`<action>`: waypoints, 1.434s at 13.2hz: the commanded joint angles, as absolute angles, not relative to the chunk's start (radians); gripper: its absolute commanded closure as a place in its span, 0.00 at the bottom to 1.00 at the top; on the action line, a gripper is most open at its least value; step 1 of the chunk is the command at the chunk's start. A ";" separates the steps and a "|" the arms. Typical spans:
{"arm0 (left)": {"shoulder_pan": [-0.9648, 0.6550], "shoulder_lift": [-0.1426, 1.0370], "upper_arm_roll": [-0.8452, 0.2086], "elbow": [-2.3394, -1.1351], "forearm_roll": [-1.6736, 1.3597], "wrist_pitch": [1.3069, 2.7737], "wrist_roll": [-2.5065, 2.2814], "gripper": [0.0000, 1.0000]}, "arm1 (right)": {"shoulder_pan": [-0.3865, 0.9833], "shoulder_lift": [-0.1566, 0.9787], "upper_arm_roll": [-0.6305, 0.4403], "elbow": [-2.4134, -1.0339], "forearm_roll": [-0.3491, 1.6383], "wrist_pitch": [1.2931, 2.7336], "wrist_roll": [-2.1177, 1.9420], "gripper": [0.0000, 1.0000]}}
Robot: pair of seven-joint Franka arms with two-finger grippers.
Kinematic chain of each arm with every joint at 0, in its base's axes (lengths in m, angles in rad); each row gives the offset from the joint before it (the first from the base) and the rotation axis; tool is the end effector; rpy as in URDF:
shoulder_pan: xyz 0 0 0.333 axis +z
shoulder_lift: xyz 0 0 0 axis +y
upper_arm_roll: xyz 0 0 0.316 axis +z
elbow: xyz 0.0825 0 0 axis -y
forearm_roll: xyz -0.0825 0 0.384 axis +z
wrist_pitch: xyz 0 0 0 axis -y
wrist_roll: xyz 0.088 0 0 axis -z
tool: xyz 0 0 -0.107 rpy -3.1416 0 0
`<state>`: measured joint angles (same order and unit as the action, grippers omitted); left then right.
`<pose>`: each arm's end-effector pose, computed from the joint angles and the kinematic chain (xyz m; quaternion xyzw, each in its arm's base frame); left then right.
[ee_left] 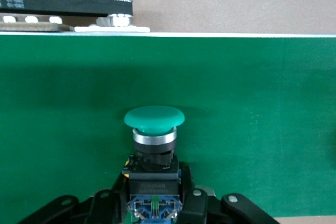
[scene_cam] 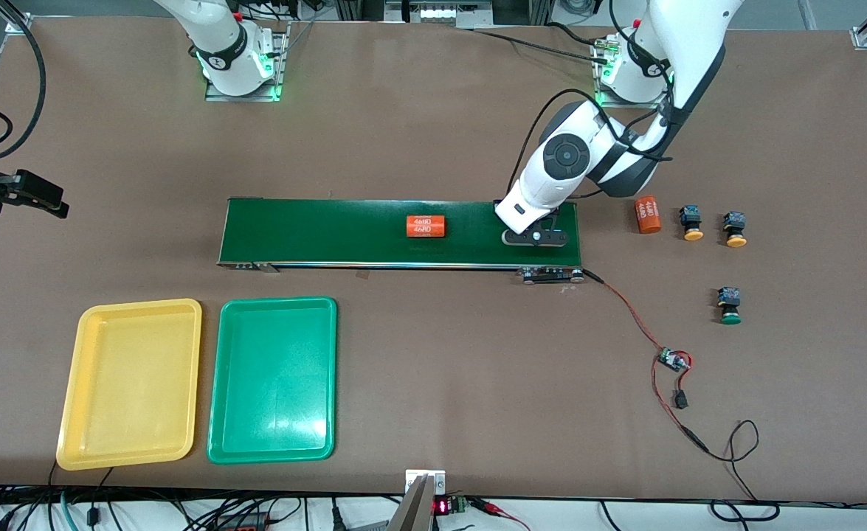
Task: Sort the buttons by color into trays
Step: 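Place the green button on the conveyor belt with the left gripper, then move the left gripper over the second green button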
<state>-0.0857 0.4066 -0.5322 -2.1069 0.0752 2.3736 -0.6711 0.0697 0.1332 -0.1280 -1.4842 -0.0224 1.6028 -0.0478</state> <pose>0.4672 -0.3286 0.2411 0.9962 0.0121 -0.0779 0.0374 0.5965 -0.0321 0.5922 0.9998 -0.0043 -0.0078 0.0193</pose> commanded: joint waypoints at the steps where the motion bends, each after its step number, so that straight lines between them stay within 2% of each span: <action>1: -0.083 0.390 -0.532 -2.108 0.067 2.370 -0.699 0.00 | 0.066 0.123 -0.127 -1.486 -0.021 1.595 -0.045 0.00; 5: -0.071 0.324 -0.532 -2.097 0.067 2.338 -0.696 0.00 | 0.066 0.124 -0.127 -1.486 -0.021 1.595 -0.045 0.00; 9: -0.011 0.233 -0.522 -2.014 0.080 2.085 -0.654 0.00 | 0.066 0.124 -0.127 -1.486 -0.018 1.598 -0.044 0.00; 12: 0.011 0.216 -0.369 -2.017 0.083 2.043 -0.479 0.00 | 0.066 0.126 -0.127 -1.486 -0.018 1.601 -0.046 0.00; 15: 0.026 0.225 -0.208 -2.013 0.083 2.065 -0.283 0.00 | 0.066 0.126 -0.127 -1.486 -0.018 1.611 -0.044 0.00; 19: 0.026 0.310 -0.022 -2.011 0.081 2.219 -0.001 0.00 | 0.066 0.126 -0.126 -1.486 -0.017 1.611 -0.044 0.00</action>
<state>0.0385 0.2622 -0.0795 -2.0166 0.0787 2.1533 -0.1112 0.0694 0.1337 -0.1293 -1.4843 -0.0221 1.6057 -0.0477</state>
